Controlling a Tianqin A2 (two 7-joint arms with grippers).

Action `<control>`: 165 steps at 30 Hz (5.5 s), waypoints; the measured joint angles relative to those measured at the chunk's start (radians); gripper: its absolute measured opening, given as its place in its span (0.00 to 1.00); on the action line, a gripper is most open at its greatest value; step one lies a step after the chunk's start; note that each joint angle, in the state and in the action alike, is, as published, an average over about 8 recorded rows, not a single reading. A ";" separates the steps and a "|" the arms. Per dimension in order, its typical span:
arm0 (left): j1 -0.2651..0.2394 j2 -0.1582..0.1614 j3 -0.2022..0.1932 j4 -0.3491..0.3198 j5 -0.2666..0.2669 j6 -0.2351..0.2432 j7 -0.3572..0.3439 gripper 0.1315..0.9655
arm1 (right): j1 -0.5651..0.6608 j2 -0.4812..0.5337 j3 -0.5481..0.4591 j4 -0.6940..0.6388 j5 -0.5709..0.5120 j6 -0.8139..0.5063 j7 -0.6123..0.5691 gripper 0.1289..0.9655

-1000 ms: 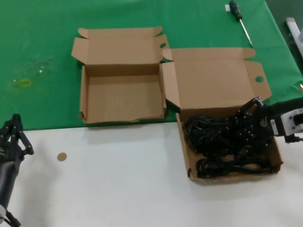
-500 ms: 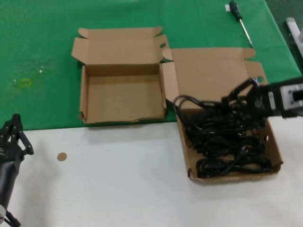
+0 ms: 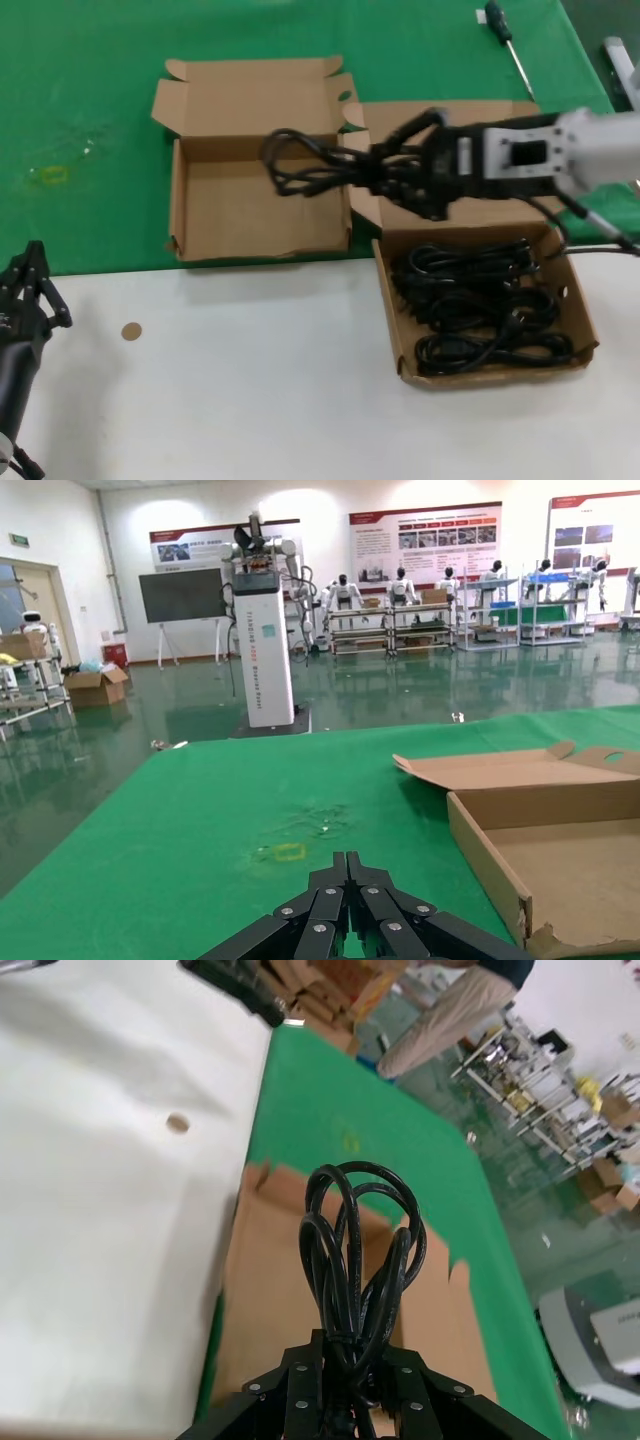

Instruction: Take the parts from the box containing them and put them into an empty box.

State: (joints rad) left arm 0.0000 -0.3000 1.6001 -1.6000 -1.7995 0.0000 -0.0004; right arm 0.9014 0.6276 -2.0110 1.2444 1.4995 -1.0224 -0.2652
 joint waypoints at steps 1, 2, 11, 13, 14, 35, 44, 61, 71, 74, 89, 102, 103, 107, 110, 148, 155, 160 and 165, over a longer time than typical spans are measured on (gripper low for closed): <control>0.000 0.000 0.000 0.000 0.000 0.000 0.000 0.02 | 0.002 -0.015 -0.006 0.002 -0.008 0.012 0.009 0.13; 0.000 0.000 0.000 0.000 0.000 0.000 0.000 0.02 | 0.004 -0.031 -0.013 0.003 -0.016 0.024 0.017 0.13; 0.000 0.000 0.000 0.000 0.000 0.000 0.000 0.02 | 0.028 -0.162 -0.070 -0.062 -0.080 0.110 0.028 0.13; 0.000 0.000 0.000 0.000 0.000 0.000 0.000 0.02 | 0.037 -0.190 -0.081 -0.092 -0.090 0.126 0.020 0.13; 0.000 0.000 0.000 0.000 0.000 0.000 0.000 0.02 | 0.042 -0.204 -0.086 -0.109 -0.095 0.134 0.015 0.13; 0.000 0.000 0.000 0.000 0.000 0.000 0.000 0.02 | 0.126 -0.395 -0.118 -0.426 -0.109 0.246 -0.134 0.13; 0.000 0.000 0.000 0.000 0.000 0.000 0.000 0.02 | 0.151 -0.424 -0.112 -0.513 -0.105 0.274 -0.188 0.13; 0.000 0.000 0.000 0.000 0.000 0.000 0.000 0.02 | 0.182 -0.470 -0.094 -0.619 -0.085 0.303 -0.261 0.27; 0.000 0.000 0.000 0.000 0.000 0.000 0.000 0.02 | 0.172 -0.450 -0.089 -0.576 -0.084 0.295 -0.239 0.45; 0.000 0.000 0.000 0.000 0.000 0.000 0.000 0.02 | 0.161 -0.436 -0.089 -0.535 -0.088 0.293 -0.211 0.50; 0.000 0.000 0.000 0.000 0.000 0.000 0.000 0.03 | 0.097 -0.363 -0.089 -0.328 -0.124 0.303 -0.061 0.88; 0.000 0.000 0.000 0.000 0.000 0.000 0.000 0.08 | 0.024 -0.360 -0.052 -0.276 -0.094 0.355 -0.036 0.99; 0.000 0.000 0.000 0.000 0.000 0.000 0.000 0.09 | 0.012 -0.359 -0.046 -0.268 -0.089 0.364 -0.032 0.99; 0.000 0.000 0.000 0.000 0.000 0.000 0.000 0.13 | -0.038 -0.358 -0.021 -0.234 -0.068 0.400 -0.016 0.99; 0.000 0.000 0.000 0.000 0.000 0.000 0.000 0.19 | -0.077 -0.356 -0.002 -0.207 -0.051 0.428 -0.003 1.00; 0.000 0.000 0.000 0.000 0.000 0.000 0.000 0.93 | -0.583 -0.339 0.252 0.138 0.165 0.793 0.162 1.00; 0.000 0.000 0.000 0.000 0.000 0.000 0.000 0.99 | -0.676 -0.335 0.298 0.202 0.204 0.860 0.192 1.00; 0.000 0.000 0.000 0.000 0.000 0.000 0.000 1.00 | -0.743 -0.333 0.332 0.248 0.233 0.908 0.214 1.00; 0.000 0.000 0.000 0.000 0.000 0.000 0.000 1.00 | -0.810 -0.331 0.365 0.293 0.261 0.956 0.235 1.00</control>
State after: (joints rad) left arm 0.0000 -0.3000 1.6000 -1.6000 -1.8000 0.0000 -0.0001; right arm 0.0916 0.2968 -1.6457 1.5377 1.7608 -0.0665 -0.0300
